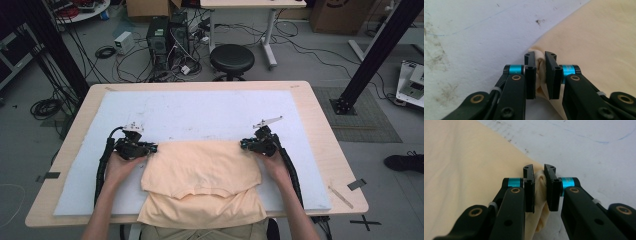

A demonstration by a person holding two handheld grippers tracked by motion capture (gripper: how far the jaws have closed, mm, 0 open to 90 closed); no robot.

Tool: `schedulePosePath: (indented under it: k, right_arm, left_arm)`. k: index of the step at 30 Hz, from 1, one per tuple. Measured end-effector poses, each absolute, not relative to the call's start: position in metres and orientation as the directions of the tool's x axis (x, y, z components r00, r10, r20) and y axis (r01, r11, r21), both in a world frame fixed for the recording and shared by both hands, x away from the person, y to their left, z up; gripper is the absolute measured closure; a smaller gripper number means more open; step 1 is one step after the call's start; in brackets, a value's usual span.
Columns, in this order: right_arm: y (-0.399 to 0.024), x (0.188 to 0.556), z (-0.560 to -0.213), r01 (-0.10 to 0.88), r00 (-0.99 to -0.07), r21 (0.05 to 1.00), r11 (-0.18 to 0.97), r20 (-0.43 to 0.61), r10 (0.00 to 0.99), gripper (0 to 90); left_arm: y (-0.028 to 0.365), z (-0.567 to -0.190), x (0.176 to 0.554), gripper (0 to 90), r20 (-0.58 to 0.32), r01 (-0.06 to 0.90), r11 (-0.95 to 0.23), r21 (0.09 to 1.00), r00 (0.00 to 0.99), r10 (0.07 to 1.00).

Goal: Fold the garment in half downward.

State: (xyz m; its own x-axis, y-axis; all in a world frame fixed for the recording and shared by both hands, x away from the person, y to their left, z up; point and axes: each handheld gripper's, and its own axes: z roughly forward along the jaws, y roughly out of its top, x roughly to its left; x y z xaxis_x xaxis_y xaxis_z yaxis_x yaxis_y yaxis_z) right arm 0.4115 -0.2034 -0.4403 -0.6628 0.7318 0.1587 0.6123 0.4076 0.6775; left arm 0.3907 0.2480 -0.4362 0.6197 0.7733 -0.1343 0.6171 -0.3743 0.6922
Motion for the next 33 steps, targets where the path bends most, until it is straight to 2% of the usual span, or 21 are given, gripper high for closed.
schedulePosePath:
  k: [6, 9, 13, 15, 28, 32, 33]
  right_arm:
    - [-0.204, 0.417, -0.441, 0.612, -0.632, 0.686, 0.394, 0.123, 0.765, 81.8]
    - [-0.205, 0.422, -0.442, 0.613, -0.613, 0.691, 0.383, 0.110, 0.782, 81.8]
    - [-0.203, 0.437, -0.440, 0.625, -0.592, 0.679, 0.386, 0.089, 0.801, 81.8]
    - [-0.201, 0.444, -0.439, 0.619, -0.582, 0.678, 0.396, 0.058, 0.811, 81.7]
    - [-0.203, 0.502, -0.438, 0.664, -0.498, 0.660, 0.351, 0.039, 0.867, 80.8]
    - [-0.201, 0.511, -0.437, 0.675, -0.472, 0.655, 0.341, 0.028, 0.881, 78.4]
    - [-0.200, 0.510, -0.438, 0.671, -0.468, 0.659, 0.339, 0.022, 0.883, 74.2]
  left_arm:
    - [0.241, -0.434, 0.401, 80.5, -0.092, 0.621, -0.374, 0.689, 0.587, 0.805]
    - [0.242, -0.435, 0.410, 80.7, -0.118, 0.638, -0.337, 0.693, 0.561, 0.819]
    - [0.234, -0.434, 0.424, 80.9, -0.073, 0.632, -0.340, 0.696, 0.534, 0.842]
    - [0.232, -0.434, 0.433, 80.9, -0.090, 0.648, -0.321, 0.691, 0.517, 0.851]
    - [0.223, -0.434, 0.496, 80.8, -0.090, 0.676, -0.288, 0.678, 0.465, 0.881]
    - [0.222, -0.437, 0.500, 80.7, -0.088, 0.661, -0.271, 0.700, 0.456, 0.886]
    - [0.223, -0.437, 0.500, 80.0, -0.090, 0.661, -0.267, 0.701, 0.453, 0.887]
